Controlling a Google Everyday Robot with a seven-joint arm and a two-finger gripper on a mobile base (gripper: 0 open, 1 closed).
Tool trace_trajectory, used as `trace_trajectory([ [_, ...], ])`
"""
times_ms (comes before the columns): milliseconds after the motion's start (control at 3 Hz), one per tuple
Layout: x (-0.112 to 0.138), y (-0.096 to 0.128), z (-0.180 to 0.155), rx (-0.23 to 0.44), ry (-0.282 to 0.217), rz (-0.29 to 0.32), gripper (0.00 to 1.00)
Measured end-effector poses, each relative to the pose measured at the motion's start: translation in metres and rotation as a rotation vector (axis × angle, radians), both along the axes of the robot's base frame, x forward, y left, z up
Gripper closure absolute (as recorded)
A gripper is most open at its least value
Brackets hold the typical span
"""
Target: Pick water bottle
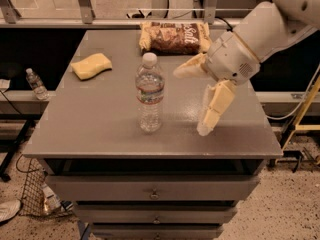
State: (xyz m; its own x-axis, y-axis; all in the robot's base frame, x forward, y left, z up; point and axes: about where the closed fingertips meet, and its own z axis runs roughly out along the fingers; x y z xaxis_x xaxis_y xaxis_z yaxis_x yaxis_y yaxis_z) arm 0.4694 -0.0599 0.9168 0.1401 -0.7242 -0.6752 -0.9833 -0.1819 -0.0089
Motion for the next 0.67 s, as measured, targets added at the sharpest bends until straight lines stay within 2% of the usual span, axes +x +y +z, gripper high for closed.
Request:
trace_trajectory([
  [333, 0.007, 0.024, -0.001, 0.116, 0.035, 0.018, 0.0],
  [667, 0.014, 0.046, -0.003, 0.201, 0.069, 0.04, 0.0],
])
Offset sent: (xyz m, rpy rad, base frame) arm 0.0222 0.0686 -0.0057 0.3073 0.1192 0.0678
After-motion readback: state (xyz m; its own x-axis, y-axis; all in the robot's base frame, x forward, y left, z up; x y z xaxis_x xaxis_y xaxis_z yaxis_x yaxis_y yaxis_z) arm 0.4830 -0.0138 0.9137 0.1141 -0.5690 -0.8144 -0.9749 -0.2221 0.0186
